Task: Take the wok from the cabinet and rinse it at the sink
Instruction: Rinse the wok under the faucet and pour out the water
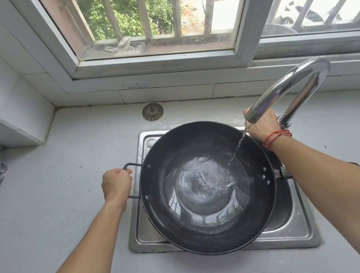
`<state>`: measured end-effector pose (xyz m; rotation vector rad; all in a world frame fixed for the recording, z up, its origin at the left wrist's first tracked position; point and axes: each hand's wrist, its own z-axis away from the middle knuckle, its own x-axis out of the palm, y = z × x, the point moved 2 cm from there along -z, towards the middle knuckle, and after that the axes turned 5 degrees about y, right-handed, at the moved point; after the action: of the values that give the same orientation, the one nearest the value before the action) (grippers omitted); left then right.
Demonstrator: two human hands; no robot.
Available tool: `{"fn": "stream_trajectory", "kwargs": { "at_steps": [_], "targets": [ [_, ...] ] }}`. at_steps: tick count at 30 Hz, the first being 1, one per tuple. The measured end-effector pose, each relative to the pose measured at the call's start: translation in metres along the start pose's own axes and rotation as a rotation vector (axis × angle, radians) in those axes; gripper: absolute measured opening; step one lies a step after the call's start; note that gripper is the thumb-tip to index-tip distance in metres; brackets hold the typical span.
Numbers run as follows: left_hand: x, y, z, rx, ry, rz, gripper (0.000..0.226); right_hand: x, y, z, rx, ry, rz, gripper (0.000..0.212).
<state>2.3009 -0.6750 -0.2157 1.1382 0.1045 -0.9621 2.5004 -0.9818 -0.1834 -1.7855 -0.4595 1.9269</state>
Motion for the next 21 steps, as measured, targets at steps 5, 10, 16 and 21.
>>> {"fn": "stream_trajectory", "kwargs": {
  "at_steps": [5,10,16,21],
  "targets": [
    [0.0004,-0.0016,-0.0016,0.018,-0.009,-0.005,0.024,-0.0017,-0.0016,0.0021,-0.008,0.031,-0.028,0.023],
    [0.0000,-0.0022,-0.0031,0.043,-0.009,0.002,0.031,-0.0008,-0.0009,0.0023,0.000,0.028,-0.038,0.026],
    [0.0002,-0.0034,-0.0031,0.022,-0.007,-0.002,0.031,0.0010,0.0007,0.0009,0.012,0.030,-0.068,0.019],
    [0.0006,-0.0054,-0.0049,0.024,-0.006,0.007,0.029,0.0025,0.0021,-0.0018,0.003,0.037,-0.063,0.020]
  ]
}}
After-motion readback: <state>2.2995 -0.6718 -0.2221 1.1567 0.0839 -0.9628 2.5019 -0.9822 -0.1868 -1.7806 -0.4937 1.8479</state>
